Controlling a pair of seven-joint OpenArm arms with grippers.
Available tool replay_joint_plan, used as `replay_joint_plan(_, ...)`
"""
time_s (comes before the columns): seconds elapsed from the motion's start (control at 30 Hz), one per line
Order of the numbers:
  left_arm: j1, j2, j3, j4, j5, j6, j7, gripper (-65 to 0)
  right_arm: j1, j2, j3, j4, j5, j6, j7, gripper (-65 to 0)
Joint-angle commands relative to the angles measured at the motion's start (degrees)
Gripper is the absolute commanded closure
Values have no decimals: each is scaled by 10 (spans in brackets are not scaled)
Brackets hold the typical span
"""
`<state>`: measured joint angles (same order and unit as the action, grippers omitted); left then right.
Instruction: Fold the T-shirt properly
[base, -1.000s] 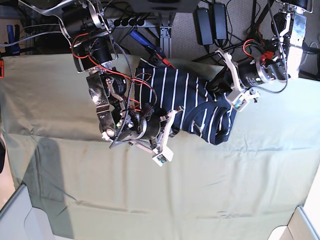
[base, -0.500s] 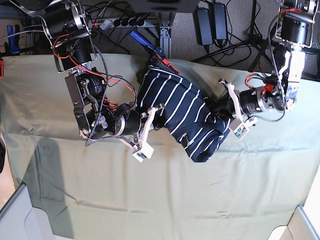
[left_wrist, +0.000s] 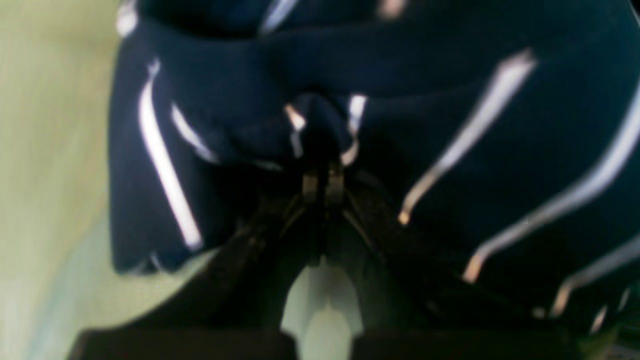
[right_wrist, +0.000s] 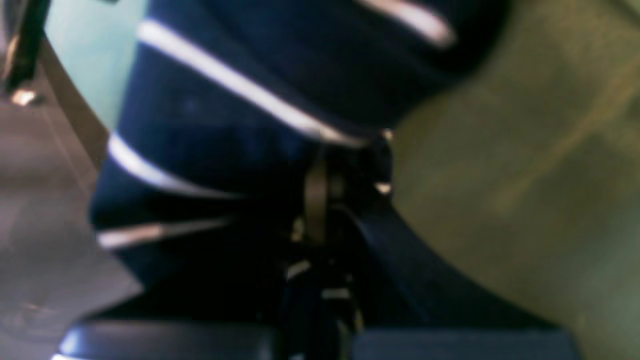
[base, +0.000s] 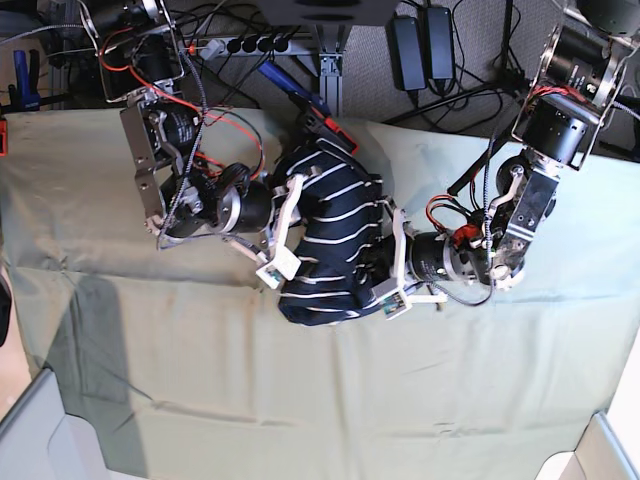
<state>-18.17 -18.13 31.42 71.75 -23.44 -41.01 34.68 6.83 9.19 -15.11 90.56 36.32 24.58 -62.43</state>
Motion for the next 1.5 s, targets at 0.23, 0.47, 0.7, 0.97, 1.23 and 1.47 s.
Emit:
replay_joint_plan(0.23, -63, 63, 5, -49, -2, 10, -15, 0, -28, -3, -2, 39, 20, 42, -6, 0)
replay_joint_plan(0.47, -107, 27, 4, -41, -20, 10, 35, 0, -25, -3, 31, 50, -8, 42, -2, 0)
replay_joint_plan(0.7, -126, -76, 4, 50, -133, 20, 110, 0, -12, -3, 124, 62, -56, 42, 33, 0)
replay_joint_plan(0.97, -57, -156, 4, 161, -156, 18, 123, 0, 32, 54, 144, 62, -54, 42, 34, 0)
replay_joint_plan(1.23, 43, -175, -34, 214, -157, 18, 141, 0, 12, 60, 144, 62, -42, 42, 29, 0)
replay_joint_plan(1.47, 140, -174, -152, 301, -262, 10, 192, 0, 9, 73, 171, 62, -10, 41, 24, 0)
